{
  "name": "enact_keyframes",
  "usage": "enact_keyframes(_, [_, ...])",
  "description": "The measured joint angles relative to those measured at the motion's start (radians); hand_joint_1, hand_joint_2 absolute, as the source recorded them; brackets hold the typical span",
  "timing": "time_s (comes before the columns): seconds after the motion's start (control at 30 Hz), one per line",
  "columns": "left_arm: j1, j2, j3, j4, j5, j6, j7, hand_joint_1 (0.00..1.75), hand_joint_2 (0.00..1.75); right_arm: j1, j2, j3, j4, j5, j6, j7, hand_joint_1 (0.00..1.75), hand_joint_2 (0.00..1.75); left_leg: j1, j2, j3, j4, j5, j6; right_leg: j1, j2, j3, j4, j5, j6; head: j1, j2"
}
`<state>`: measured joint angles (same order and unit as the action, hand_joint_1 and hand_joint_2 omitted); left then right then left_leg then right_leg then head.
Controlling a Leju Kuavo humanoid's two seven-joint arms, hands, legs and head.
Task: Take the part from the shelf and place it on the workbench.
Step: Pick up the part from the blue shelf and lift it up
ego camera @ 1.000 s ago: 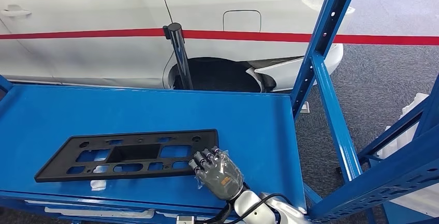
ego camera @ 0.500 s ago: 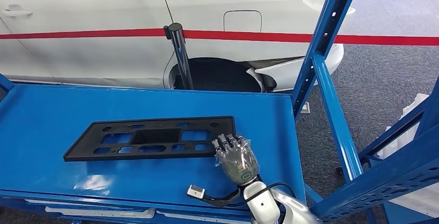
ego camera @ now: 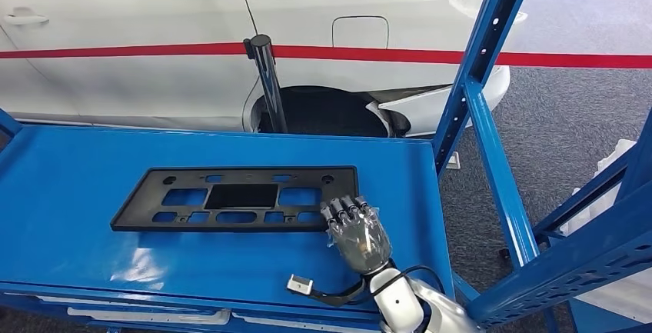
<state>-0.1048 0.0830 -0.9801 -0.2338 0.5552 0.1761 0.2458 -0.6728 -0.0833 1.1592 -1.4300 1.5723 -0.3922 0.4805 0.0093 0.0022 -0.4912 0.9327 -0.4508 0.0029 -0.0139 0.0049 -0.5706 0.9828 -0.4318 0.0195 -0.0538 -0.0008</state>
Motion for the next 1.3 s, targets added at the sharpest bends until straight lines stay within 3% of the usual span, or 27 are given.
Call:
enact_keyframes(0.2, [-0.002,0.001,-0.004,0.0,-0.004,-0.001,0.002,0.0,0.0,-0.003,0.012,0.021,0.001,-0.001,-0.071,-0.036,0.0,0.0,0.0,0.0,-0.001,0.0,0.0,0.0,0.0,0.0,-0.001,0.0,0.0,0.0,0.0,0.0])
enact_keyframes(0.97, [-0.002,0.002,-0.022,0.0,-0.002,-0.001,0.004,0.0,0.0,-0.012,0.02,0.052,0.001,-0.001,-0.076,-0.039,0.0,0.0,0.0,0.0,-0.002,0.0,0.0,0.0,0.0,0.0,-0.002,0.0,0.0,0.0,0.0,0.0])
enact_keyframes(1.3, [-0.003,0.002,-0.025,0.0,0.024,0.0,0.031,0.0,0.0,-0.015,0.07,0.092,0.0,0.002,-0.079,-0.087,0.0,0.0,0.0,0.0,-0.002,0.0,0.0,0.0,0.0,0.0,-0.003,0.0,0.0,0.0,0.0,0.0])
